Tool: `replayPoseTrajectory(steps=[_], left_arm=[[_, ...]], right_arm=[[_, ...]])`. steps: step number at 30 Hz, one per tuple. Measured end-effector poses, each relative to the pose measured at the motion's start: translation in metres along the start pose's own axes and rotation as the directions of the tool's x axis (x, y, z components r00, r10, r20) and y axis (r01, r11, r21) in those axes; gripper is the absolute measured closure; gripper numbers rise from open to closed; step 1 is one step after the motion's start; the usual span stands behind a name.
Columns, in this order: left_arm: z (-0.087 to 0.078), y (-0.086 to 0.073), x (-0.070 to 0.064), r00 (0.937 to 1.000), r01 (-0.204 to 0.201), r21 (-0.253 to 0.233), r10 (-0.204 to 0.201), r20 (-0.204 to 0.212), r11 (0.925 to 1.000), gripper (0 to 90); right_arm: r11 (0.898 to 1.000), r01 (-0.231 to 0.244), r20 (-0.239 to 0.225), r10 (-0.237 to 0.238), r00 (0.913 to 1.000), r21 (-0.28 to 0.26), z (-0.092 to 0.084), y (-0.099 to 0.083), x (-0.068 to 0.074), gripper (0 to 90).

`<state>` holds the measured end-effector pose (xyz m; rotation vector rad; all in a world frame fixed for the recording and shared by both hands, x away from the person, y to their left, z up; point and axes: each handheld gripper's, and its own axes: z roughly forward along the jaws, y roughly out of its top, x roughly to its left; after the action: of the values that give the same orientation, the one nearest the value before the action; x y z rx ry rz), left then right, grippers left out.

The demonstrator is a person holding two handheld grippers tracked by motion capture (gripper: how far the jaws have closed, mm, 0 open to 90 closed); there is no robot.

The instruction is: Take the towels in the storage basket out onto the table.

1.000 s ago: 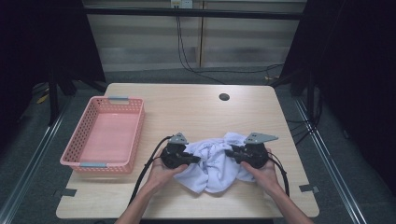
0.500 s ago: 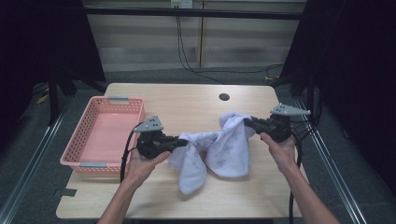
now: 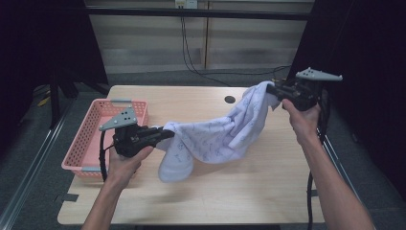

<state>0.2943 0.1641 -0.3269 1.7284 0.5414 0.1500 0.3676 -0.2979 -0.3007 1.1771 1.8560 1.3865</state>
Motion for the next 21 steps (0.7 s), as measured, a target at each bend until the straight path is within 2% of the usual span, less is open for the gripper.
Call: replayPoseTrajectory(steps=[1,3,4,5,6,7,8,10,12,13,16,17,21], left_arm=[[-0.001,0.003,-0.002,0.9999,0.003,-0.009,-0.003,0.015,1.0,86.0],[-0.004,0.006,-0.004,0.9999,-0.005,-0.036,0.005,0.015,0.9994,85.9],[-0.003,0.005,-0.004,1.0,-0.009,-0.027,0.009,0.0,0.9996,85.9],[0.001,0.002,-0.004,0.9993,-0.021,0.008,0.021,-0.032,0.9997,85.8],[0.006,-0.004,-0.002,0.9993,-0.014,0.048,0.016,-0.034,0.9988,85.6],[0.013,-0.012,0.0,0.9997,0.0,0.082,0.002,-0.024,0.9966,85.2],[0.019,-0.021,0.004,0.9994,0.007,0.119,-0.003,-0.034,0.9929,83.9],[0.032,-0.042,0.013,0.9976,0.057,0.18,-0.049,-0.048,0.982,80.7],[0.041,-0.062,0.02,0.9954,0.087,0.231,-0.075,-0.061,0.9691,77.7],[0.042,-0.069,0.023,0.9935,0.108,0.235,-0.096,-0.062,0.9661,70.8],[0.041,-0.079,0.029,0.9892,0.138,0.24,-0.121,-0.083,0.9608,61.5],[0.04,-0.081,0.031,0.9884,0.141,0.248,-0.121,-0.092,0.9584,57.5],[0.037,-0.088,0.033,0.9861,0.142,0.255,-0.115,-0.12,0.9565,49.6]], right_arm=[[1.0,0.0,0.014,0.0,0.9999,-0.003,0.001,0.007,-0.003,81.9],[1.0,-0.008,0.024,0.009,0.9997,-0.028,0.004,0.018,-0.007,81.9],[0.999,-0.014,0.027,0.015,0.9995,-0.036,0.007,0.021,-0.009,81.5],[0.999,-0.017,0.025,0.017,0.9996,-0.031,0.011,0.021,-0.011,80.1],[1.0,-0.015,0.028,0.016,0.9995,-0.013,0.017,0.019,-0.012,76.7],[1.0,-0.009,0.037,0.009,0.9993,0.01,0.024,0.013,-0.012,70.1],[0.999,-0.009,0.053,0.007,0.9986,0.036,0.031,0.005,-0.013,64.9],[0.995,-0.013,0.055,0.007,0.9985,0.102,0.047,-0.017,-0.016,57.6],[0.989,-0.028,0.062,0.019,0.9979,0.143,0.056,-0.038,-0.017,52.3],[0.987,-0.029,0.065,0.019,0.9977,0.158,0.058,-0.049,-0.018,51.0],[0.984,-0.046,0.034,0.041,0.9986,0.17,0.055,-0.069,-0.015,49.3],[0.984,-0.045,0.019,0.043,0.9989,0.174,0.053,-0.074,-0.012,49.3],[0.984,-0.031,-0.046,0.04,0.9982,0.174,0.042,-0.093,0.007,48.0]])
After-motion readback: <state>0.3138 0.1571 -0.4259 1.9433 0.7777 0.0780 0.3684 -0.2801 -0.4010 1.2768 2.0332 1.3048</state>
